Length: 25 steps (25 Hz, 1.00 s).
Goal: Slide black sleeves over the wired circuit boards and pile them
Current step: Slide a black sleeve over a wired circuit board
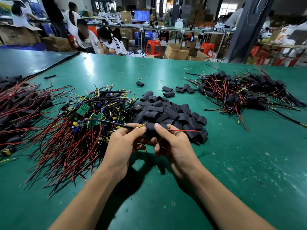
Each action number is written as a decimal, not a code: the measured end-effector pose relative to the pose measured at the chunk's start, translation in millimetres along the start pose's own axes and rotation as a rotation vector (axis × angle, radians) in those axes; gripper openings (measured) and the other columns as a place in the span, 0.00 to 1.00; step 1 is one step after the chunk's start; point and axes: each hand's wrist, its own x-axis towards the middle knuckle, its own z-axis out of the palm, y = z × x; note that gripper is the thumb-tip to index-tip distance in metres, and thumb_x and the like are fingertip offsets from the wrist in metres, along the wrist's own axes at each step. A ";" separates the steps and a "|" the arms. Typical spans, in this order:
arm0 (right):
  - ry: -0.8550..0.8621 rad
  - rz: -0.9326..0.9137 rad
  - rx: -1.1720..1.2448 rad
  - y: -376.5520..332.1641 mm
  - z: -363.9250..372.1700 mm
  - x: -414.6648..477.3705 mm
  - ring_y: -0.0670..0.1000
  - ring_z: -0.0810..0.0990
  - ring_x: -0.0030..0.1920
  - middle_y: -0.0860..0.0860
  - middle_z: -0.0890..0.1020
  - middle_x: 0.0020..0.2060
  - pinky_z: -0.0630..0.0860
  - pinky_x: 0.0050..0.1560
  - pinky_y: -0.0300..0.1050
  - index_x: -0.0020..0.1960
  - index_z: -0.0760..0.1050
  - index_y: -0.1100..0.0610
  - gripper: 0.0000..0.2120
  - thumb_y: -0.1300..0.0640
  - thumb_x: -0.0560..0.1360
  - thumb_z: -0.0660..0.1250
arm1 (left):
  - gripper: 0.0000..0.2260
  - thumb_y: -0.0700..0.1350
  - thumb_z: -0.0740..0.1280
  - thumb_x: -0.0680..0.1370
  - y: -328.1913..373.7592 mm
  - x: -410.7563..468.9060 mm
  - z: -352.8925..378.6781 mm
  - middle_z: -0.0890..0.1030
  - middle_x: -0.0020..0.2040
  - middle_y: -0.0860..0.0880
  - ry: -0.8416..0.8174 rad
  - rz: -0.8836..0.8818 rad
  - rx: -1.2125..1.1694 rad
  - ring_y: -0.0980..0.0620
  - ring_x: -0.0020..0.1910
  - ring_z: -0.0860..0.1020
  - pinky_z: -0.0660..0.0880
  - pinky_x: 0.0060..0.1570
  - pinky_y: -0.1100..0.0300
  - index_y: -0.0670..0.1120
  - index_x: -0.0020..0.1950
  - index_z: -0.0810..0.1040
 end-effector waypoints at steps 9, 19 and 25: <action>0.370 -0.059 0.313 -21.5 -12.5 -13.9 0.44 0.75 0.25 0.52 0.84 0.34 0.74 0.26 0.35 0.46 0.77 0.56 0.05 0.55 0.76 0.70 | 0.06 0.43 0.67 0.79 -9.3 2.8 3.9 0.86 0.46 0.44 -0.119 0.051 0.151 0.54 0.35 0.81 0.72 0.36 0.61 0.43 0.54 0.80; 0.720 -0.063 0.655 -41.2 -68.8 -34.0 0.46 0.74 0.23 0.54 0.81 0.39 0.71 0.25 0.34 0.50 0.72 0.58 0.11 0.50 0.81 0.65 | 0.05 0.40 0.67 0.80 -19.5 7.2 -7.4 0.86 0.43 0.46 -0.070 0.109 0.414 0.52 0.32 0.80 0.72 0.33 0.59 0.45 0.49 0.82; 0.684 -0.142 0.192 -20.7 -51.4 -19.1 0.45 0.68 0.25 0.49 0.77 0.32 0.66 0.25 0.36 0.47 0.74 0.55 0.08 0.53 0.82 0.62 | 0.06 0.39 0.67 0.79 -20.7 11.3 -10.3 0.85 0.39 0.49 0.022 0.212 0.614 0.54 0.28 0.77 0.73 0.28 0.62 0.47 0.46 0.82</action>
